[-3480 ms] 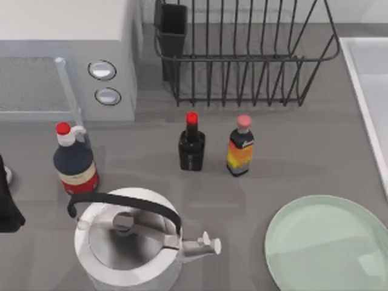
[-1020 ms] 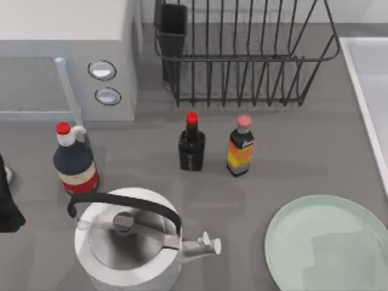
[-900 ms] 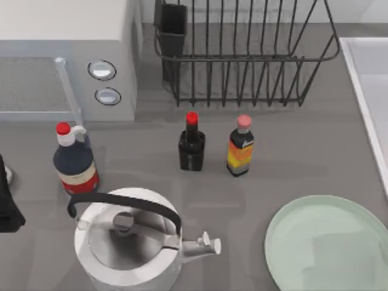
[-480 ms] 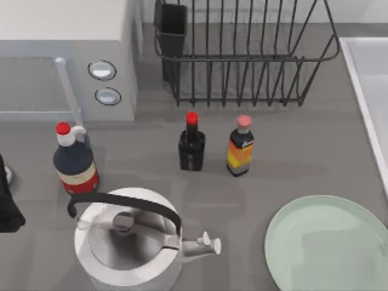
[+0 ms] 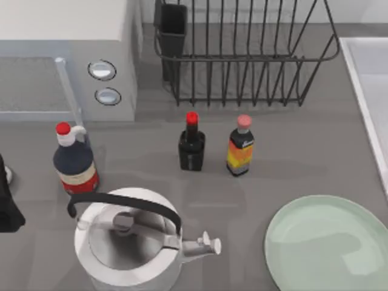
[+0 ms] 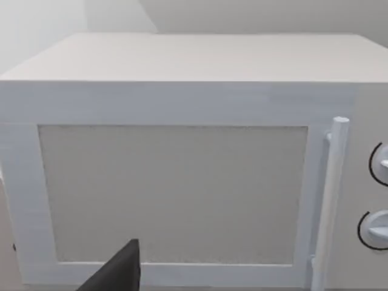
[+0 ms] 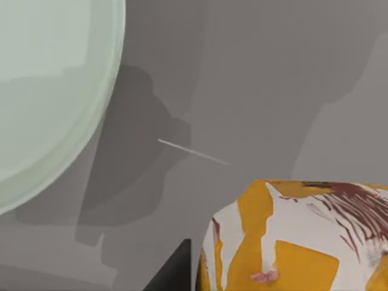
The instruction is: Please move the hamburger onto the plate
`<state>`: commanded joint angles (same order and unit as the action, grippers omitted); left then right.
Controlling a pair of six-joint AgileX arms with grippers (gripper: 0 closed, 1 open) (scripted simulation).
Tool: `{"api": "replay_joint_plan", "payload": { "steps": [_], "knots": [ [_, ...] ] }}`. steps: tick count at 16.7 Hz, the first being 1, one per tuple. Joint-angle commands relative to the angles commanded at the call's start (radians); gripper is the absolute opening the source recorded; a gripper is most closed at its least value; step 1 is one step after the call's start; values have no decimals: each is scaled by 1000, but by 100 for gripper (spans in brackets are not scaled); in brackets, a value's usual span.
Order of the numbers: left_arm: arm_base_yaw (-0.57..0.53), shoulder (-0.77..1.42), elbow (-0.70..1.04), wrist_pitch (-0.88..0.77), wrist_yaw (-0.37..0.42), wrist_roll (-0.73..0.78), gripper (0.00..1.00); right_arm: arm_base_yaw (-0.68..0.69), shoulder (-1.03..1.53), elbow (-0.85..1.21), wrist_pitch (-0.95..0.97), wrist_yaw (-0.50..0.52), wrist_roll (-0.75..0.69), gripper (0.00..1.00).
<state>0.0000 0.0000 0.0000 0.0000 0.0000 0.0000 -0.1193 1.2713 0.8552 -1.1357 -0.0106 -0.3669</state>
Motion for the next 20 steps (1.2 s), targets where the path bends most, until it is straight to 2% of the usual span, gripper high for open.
{"api": "replay_joint_plan", "payload": {
  "steps": [7, 11, 14, 16, 20],
  "knots": [
    [0, 0, 0, 0, 0, 0, 100, -1, -9, 11, -13, -1, 5, 0],
    [0, 0, 0, 0, 0, 0, 100, -130, 4, 29, 10, 2, 98, 0],
    [0, 0, 0, 0, 0, 0, 100, -335, 26, 53, 41, 11, 244, 0],
    [0, 0, 0, 0, 0, 0, 100, -525, 47, 72, 64, 21, 373, 0],
    [0, 0, 0, 0, 0, 0, 100, -1032, 101, 114, 107, 47, 693, 0]
  ]
}}
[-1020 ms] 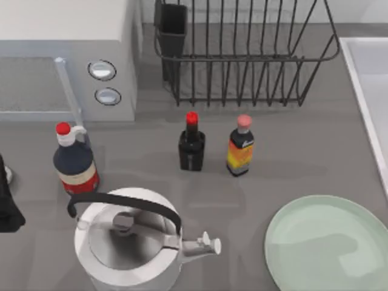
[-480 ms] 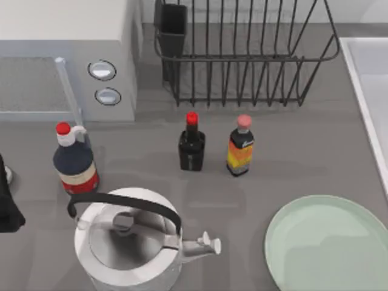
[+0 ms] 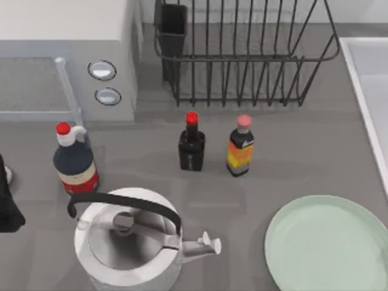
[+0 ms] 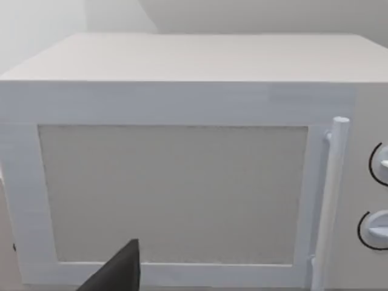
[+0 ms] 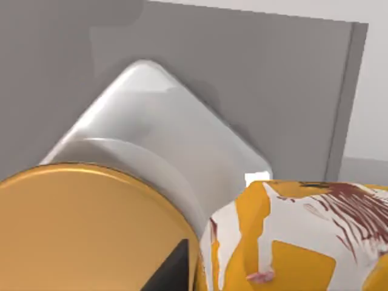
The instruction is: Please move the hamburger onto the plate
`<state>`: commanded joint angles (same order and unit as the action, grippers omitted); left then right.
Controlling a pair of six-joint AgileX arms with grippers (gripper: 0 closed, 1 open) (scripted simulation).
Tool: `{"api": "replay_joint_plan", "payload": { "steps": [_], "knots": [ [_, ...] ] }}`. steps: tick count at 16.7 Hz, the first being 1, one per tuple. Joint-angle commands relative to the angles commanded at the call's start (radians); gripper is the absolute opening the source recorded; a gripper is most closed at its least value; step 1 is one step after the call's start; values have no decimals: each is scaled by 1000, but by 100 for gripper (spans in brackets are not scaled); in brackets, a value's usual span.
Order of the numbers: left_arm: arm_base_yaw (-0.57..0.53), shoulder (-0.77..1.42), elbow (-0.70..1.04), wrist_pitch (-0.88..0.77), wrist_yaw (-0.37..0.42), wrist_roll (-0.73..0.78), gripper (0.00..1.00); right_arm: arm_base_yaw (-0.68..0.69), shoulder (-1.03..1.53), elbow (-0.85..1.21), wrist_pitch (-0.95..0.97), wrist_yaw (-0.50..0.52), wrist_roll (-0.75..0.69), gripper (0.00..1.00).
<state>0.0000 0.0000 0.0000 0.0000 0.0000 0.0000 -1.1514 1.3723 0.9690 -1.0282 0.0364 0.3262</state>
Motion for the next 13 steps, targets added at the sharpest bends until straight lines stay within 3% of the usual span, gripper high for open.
{"api": "replay_joint_plan", "payload": {
  "steps": [4, 13],
  "knots": [
    [0, 0, 0, 0, 0, 0, 100, -635, 50, 46, 37, 23, 386, 0],
    [0, 0, 0, 0, 0, 0, 100, -2212, 111, 146, 119, 34, 1369, 0]
  ]
}}
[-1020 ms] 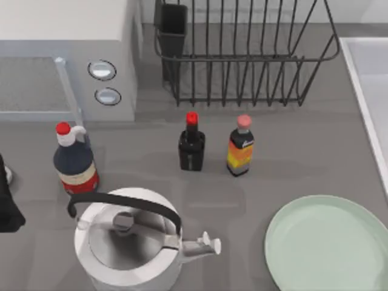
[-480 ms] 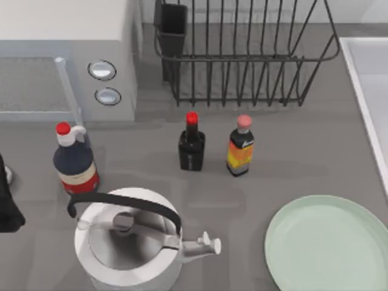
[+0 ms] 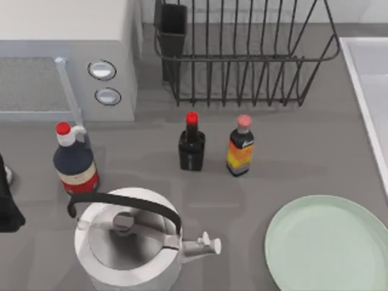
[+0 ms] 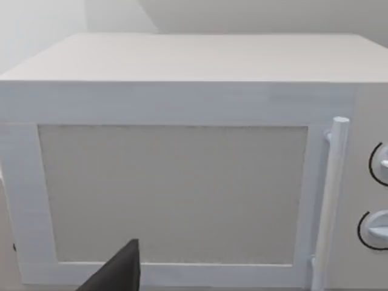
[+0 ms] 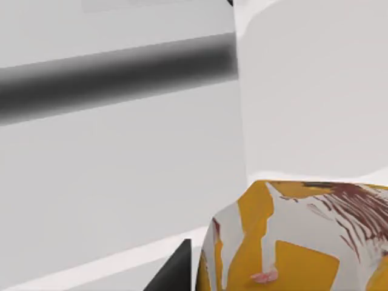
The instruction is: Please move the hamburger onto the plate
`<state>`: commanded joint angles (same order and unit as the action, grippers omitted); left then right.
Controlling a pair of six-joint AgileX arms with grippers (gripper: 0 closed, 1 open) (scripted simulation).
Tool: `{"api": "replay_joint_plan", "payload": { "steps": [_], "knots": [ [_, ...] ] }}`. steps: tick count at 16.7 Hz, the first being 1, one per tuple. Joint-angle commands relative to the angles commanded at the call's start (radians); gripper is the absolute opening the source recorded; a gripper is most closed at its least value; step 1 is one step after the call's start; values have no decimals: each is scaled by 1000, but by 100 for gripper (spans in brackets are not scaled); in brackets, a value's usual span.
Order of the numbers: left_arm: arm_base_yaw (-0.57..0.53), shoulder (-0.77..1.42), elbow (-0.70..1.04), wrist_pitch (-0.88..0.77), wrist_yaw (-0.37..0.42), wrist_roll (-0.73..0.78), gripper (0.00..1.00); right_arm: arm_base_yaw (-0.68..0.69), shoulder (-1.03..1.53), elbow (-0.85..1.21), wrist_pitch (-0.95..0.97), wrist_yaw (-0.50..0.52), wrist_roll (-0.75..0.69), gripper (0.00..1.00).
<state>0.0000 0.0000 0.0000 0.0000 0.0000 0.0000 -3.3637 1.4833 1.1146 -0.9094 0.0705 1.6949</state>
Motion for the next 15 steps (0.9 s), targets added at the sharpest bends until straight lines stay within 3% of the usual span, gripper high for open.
{"api": "replay_joint_plan", "payload": {
  "steps": [3, 7, 15],
  "knots": [
    [0, 0, 0, 0, 0, 0, 100, -466, 14, 12, 8, -20, 337, 0],
    [0, 0, 0, 0, 0, 0, 100, -986, 40, 1, -18, -59, 780, 0],
    [0, 0, 0, 0, 0, 0, 100, -1829, 89, -66, -127, -98, 1557, 0]
  ]
}}
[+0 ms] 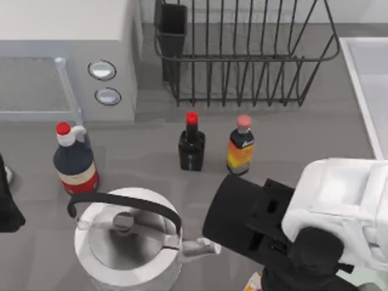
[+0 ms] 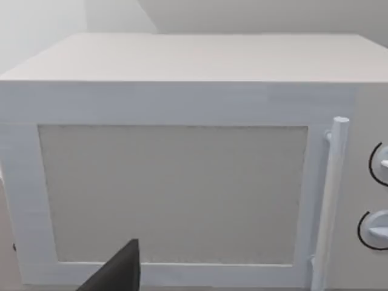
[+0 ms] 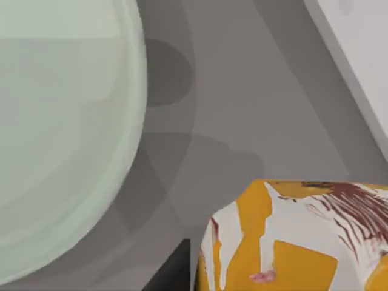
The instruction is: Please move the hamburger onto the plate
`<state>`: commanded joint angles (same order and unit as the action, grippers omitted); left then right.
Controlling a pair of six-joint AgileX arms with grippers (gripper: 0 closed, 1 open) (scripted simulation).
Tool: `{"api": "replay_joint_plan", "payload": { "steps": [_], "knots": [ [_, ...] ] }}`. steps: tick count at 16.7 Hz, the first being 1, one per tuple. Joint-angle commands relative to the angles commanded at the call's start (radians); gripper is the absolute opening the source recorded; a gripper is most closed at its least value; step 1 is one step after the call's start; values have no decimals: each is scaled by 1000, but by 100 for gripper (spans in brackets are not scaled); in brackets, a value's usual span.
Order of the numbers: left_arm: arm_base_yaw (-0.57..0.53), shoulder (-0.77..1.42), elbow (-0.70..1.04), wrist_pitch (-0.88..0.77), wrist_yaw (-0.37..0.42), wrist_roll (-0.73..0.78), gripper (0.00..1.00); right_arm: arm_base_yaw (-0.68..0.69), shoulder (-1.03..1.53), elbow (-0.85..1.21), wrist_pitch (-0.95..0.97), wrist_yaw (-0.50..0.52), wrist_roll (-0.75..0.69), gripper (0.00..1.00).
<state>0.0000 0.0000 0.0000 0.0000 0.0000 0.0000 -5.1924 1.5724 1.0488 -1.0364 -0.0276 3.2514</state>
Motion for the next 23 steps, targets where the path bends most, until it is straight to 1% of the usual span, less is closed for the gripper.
{"api": "replay_joint_plan", "payload": {
  "steps": [2, 4, 6, 8, 10, 17, 23],
  "knots": [
    [0, 0, 0, 0, 0, 0, 100, -161, 2, -12, -21, 4, 155, 0],
    [0, 0, 0, 0, 0, 0, 100, -292, -1, -18, -38, 11, 288, 0],
    [0, 0, 0, 0, 0, 0, 100, -393, -6, -18, -49, 18, 395, 0],
    [0, 0, 0, 0, 0, 0, 100, -463, -14, -16, -56, 23, 468, 0],
    [0, 0, 0, 0, 0, 0, 100, -499, -19, -14, -59, 26, 506, 0],
    [0, 0, 0, 0, 0, 0, 100, -497, -14, -17, -54, 27, 509, 0],
    [0, 0, 0, 0, 0, 0, 100, -502, 40, -121, 109, 25, 504, 0]
  ]
}}
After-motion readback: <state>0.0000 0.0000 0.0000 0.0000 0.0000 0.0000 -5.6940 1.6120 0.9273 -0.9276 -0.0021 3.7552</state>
